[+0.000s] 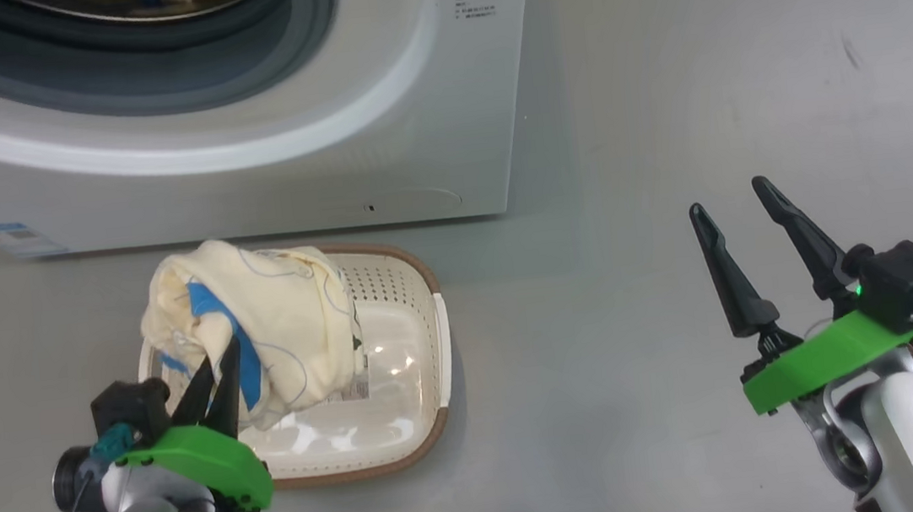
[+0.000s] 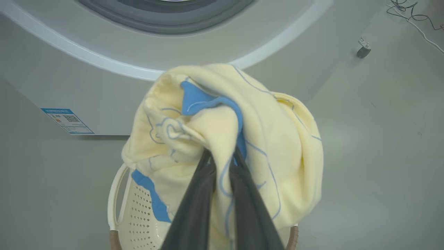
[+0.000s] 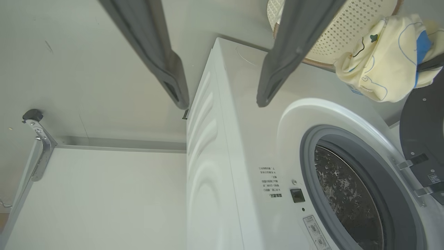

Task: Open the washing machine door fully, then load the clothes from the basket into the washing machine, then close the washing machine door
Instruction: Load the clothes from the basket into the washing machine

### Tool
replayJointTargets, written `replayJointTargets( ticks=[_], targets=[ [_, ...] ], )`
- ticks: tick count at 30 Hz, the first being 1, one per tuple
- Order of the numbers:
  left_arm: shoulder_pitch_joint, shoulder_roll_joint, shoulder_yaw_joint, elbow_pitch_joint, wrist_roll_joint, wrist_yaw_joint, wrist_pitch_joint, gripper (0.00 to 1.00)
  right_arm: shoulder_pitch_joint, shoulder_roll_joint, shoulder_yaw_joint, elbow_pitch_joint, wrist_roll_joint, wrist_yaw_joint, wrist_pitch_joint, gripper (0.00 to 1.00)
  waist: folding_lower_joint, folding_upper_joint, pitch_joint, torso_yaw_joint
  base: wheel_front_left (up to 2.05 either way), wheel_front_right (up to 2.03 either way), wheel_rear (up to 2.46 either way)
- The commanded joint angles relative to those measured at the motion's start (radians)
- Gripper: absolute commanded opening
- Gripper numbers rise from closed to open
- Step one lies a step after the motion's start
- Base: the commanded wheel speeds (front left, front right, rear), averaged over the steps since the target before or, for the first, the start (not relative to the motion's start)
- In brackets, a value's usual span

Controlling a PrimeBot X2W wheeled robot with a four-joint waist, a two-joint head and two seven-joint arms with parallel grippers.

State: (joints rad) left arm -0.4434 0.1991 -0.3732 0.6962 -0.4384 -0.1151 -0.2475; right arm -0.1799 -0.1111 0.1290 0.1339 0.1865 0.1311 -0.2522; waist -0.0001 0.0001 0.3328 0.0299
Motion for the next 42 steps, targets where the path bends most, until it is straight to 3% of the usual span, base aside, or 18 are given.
replayJointTargets(
  ticks=[1,11,22,42],
  targets=[
    [-0.003,0.023,0.051,-0.036,0.009,-0.002,-0.014,0.00,0.010,-0.001,0.018,-0.024,0.007,0.000,-0.010,1.00,0.0001,-0.0001,-0.050,0.012,0.00,0.00,0.00],
    [0.179,0.000,0.175,-0.137,0.081,-0.006,-0.014,0.00,0.078,0.010,0.019,-0.009,0.033,0.000,-0.010,1.00,0.0001,-0.0001,-0.192,0.017,0.00,0.00,0.00],
    [0.355,-0.047,0.221,-0.218,0.143,-0.010,-0.014,0.00,0.200,0.026,-0.029,-0.016,0.066,0.000,-0.010,1.00,0.0001,-0.0001,-0.324,0.041,0.00,0.00,0.00],
    [0.401,-0.074,0.278,-0.269,0.172,-0.015,-0.014,0.00,0.211,0.034,-0.008,-0.018,0.068,0.000,-0.010,1.00,0.0001,-0.0001,-0.331,0.046,0.00,0.00,0.00]
  ],
)
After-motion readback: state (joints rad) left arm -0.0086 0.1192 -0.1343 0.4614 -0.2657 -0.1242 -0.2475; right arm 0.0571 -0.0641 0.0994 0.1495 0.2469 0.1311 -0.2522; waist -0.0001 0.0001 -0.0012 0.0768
